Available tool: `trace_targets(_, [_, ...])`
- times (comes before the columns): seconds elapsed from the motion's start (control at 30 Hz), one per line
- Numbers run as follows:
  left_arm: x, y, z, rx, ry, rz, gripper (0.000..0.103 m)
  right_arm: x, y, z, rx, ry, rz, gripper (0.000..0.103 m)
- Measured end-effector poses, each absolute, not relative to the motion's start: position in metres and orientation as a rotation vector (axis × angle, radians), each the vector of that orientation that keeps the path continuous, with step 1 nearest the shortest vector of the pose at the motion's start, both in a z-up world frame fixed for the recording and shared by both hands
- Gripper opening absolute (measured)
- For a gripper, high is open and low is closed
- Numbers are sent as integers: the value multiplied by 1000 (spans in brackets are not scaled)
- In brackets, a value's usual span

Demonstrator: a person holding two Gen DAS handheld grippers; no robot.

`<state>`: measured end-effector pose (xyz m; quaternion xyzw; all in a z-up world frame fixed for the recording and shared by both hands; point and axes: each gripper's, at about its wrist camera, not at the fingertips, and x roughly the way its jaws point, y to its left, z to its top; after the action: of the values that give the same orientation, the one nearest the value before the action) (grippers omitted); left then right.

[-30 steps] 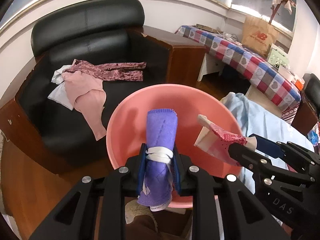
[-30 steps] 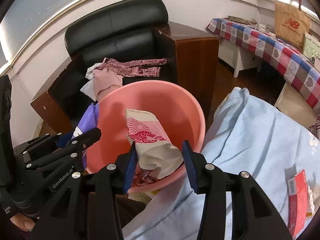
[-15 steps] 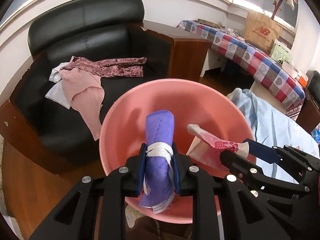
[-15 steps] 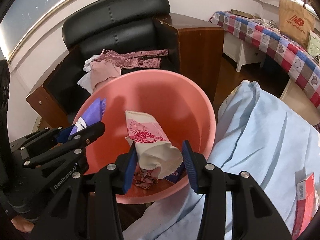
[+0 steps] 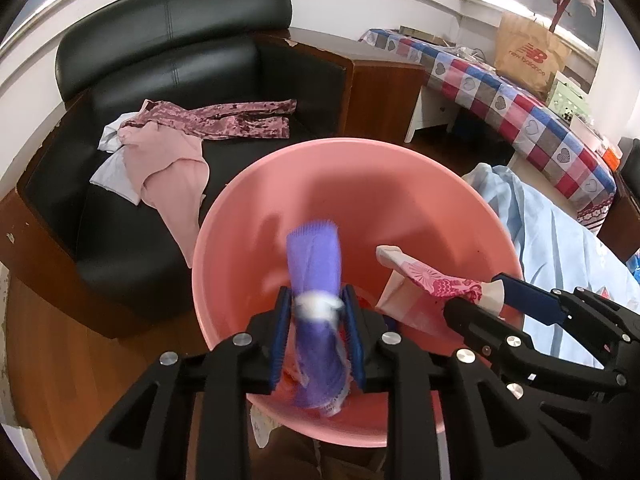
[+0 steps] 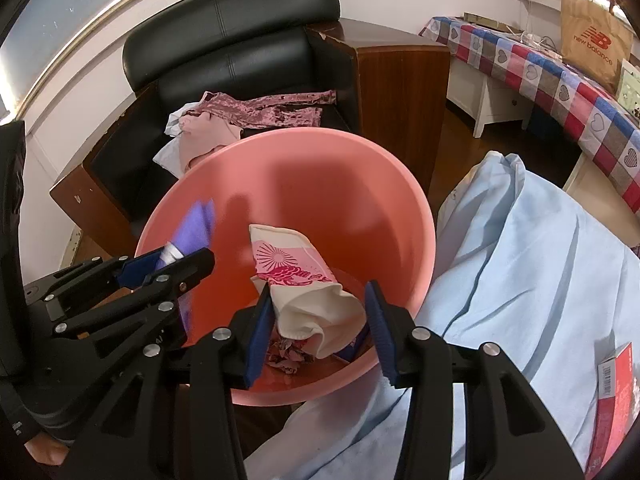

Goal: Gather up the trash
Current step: 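Open the left tool into the bucket while the right tool releases the paper bag, then move both tools back from the bucket to the table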

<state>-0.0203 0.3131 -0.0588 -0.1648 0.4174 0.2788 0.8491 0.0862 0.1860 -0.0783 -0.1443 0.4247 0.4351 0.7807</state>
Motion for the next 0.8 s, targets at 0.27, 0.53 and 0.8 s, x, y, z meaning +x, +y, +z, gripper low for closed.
trace_targets(0.27, [-25,312,-51,-353,857,585,34,87,183,-75,-310,913,927,46])
trace_targets(0.53, [-31,306,-42,-350,840,581,35,81,176,-68,-304,896,936,47])
trace_targets(0.8, [-40,298,-27,-349,803,571,35,74,160,-52,-255,855,965,47])
